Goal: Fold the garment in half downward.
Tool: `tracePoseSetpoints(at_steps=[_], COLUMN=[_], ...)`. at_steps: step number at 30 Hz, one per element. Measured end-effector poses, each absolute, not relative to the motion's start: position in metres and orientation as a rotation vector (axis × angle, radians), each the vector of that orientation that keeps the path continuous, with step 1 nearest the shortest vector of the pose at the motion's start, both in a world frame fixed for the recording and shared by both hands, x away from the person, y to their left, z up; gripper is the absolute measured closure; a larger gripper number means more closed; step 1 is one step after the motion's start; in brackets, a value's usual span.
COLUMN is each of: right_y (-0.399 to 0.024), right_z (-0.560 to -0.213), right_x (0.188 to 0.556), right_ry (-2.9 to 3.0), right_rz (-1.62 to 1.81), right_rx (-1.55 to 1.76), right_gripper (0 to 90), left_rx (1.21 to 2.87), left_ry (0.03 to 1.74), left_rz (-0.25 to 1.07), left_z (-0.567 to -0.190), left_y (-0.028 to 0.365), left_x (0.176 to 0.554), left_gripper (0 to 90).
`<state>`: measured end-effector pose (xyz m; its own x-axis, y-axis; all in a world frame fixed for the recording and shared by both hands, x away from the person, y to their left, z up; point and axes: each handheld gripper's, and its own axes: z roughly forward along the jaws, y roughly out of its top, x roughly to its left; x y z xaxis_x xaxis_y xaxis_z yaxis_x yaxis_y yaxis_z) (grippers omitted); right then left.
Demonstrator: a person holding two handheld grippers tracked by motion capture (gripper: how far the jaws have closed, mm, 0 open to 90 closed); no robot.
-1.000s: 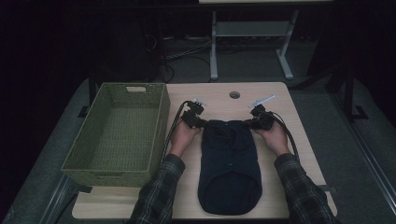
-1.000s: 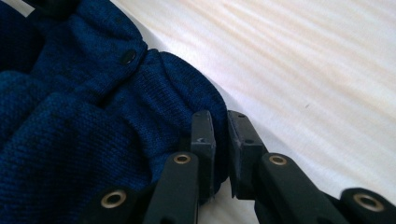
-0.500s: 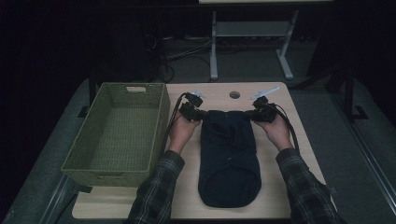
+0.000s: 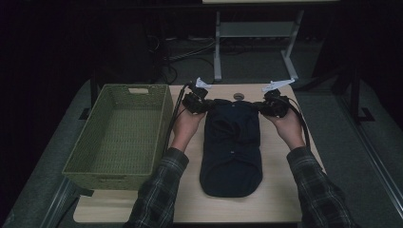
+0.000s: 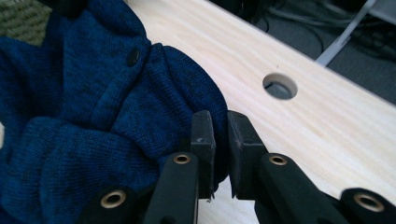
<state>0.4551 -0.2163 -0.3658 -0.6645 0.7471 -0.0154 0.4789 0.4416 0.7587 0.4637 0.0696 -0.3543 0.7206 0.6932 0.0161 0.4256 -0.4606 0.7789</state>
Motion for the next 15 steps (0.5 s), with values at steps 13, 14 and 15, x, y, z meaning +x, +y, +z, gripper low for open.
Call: tracePoseSetpoints(at_steps=[13,14,15], right_y=[-0.213,-0.213,-0.213], right_z=[-0.381,-0.381,-0.381], right_x=[0.422,0.422,0.420], right_ry=[2.337,2.337,2.337], right_rz=[1.126,1.126,1.131], right_rx=[0.982,0.982,0.978], right_gripper=[81.5,81.5,81.5], left_rx=[2.090,2.090,2.087], left_ry=[0.782,0.782,0.779], left_rz=[0.420,0.420,0.417], left_z=[-0.370,-0.370,-0.370], left_y=[0.081,0.081,0.082], left_x=[0.431,0.431,0.428], left_gripper=[82.6,82.6,82.6])
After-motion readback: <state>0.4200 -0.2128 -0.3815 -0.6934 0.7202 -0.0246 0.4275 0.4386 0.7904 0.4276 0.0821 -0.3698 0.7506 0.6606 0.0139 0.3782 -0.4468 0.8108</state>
